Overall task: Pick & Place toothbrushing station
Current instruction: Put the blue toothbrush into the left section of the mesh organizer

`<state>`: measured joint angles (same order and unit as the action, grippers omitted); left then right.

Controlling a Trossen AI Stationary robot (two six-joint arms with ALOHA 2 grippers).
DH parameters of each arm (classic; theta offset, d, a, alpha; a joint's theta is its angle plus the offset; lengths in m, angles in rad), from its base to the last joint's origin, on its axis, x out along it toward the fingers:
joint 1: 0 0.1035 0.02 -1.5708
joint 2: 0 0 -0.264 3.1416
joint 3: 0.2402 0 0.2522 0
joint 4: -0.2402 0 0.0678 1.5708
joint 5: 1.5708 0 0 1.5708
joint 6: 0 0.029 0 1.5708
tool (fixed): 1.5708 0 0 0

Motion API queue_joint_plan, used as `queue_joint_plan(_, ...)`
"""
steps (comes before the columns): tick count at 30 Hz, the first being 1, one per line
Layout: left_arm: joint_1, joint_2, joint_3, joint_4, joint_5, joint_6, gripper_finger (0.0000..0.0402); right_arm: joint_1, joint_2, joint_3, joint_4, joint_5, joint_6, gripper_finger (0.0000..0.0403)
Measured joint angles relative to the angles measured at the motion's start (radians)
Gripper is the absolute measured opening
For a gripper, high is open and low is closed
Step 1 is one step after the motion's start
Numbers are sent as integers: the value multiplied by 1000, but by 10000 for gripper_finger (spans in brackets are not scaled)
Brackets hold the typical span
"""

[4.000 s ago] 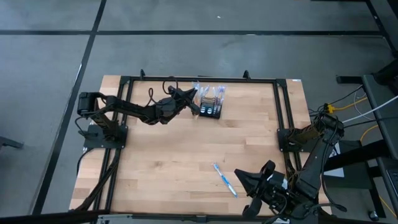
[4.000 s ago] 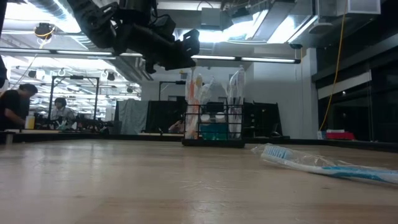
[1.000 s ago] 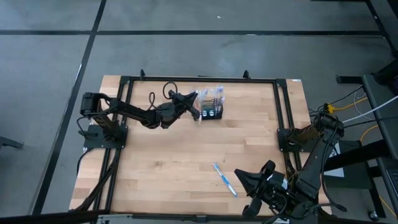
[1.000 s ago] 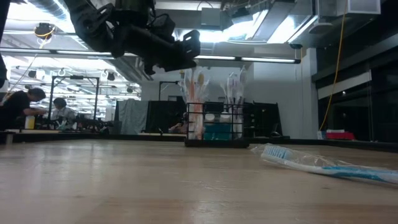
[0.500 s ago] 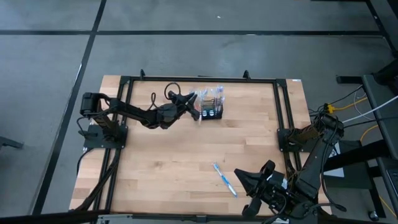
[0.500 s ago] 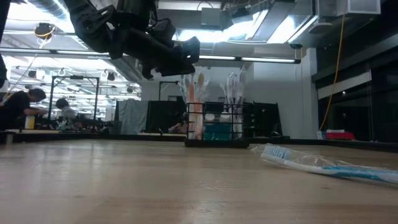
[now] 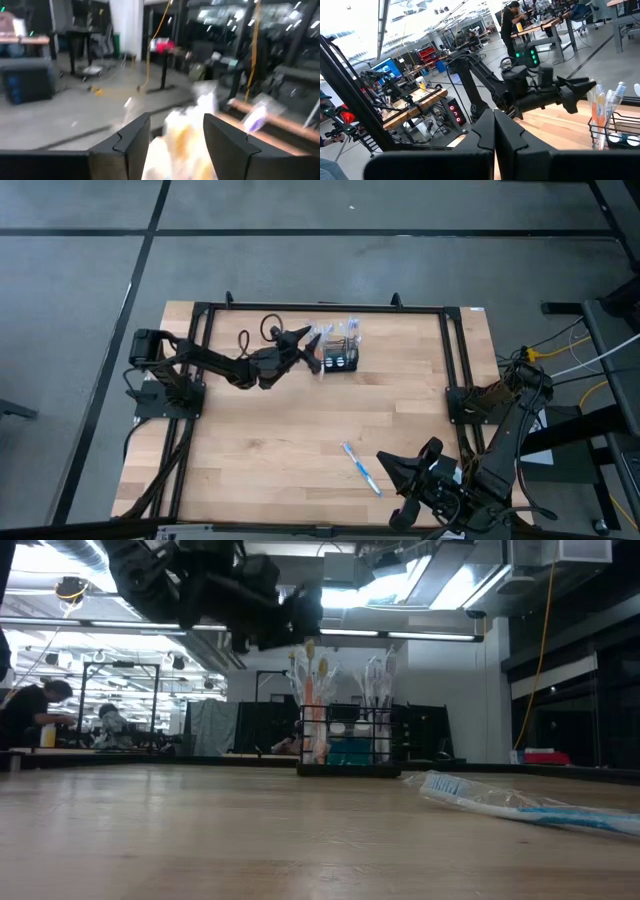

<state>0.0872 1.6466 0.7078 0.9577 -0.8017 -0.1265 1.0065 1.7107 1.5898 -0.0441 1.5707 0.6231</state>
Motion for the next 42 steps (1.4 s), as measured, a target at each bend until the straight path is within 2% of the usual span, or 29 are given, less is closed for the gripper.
queue_joint_plan(4,-38,-24,3,148,-10,129,183,0,0,0,0,0,-3,0)
queue_joint_plan(8,-94,-109,4,198,-13,264,180,0,0,0,0,0,-6,0)
queue_joint_plan(11,-168,-195,4,128,-49,304,175,0,0,0,-2,0,-10,0)
queue_joint_plan(14,-276,-293,5,-80,-157,289,171,0,0,0,-47,-55,7,0)
queue_joint_plan(17,-412,-404,5,-376,-319,157,169,-24,0,0,-194,-208,142,0)
queue_joint_plan(21,-588,-533,5,-648,-431,-123,169,-113,-2,0,-492,-581,405,0)
queue_joint_plan(24,-699,-586,5,-706,-449,-232,168,-211,2,0,-696,-857,509,10)
queue_joint_plan(28,-809,-606,5,-694,-510,-244,168,-349,10,-28,-866,-1078,546,40)
queue_joint_plan(31,-871,-620,5,-693,-556,-245,168,-430,21,-143,-861,-1262,507,68)
queue_joint_plan(35,-934,-653,5,-691,-592,-239,168,-479,31,-381,-626,-1500,529,109)
queue_joint_plan(38,-978,-678,5,-672,-621,-194,168,-492,30,-510,-381,-1538,616,131)
queue_joint_plan(42,-1021,-709,5,-609,-674,-100,168,-501,56,-569,-343,-1523,678,136)
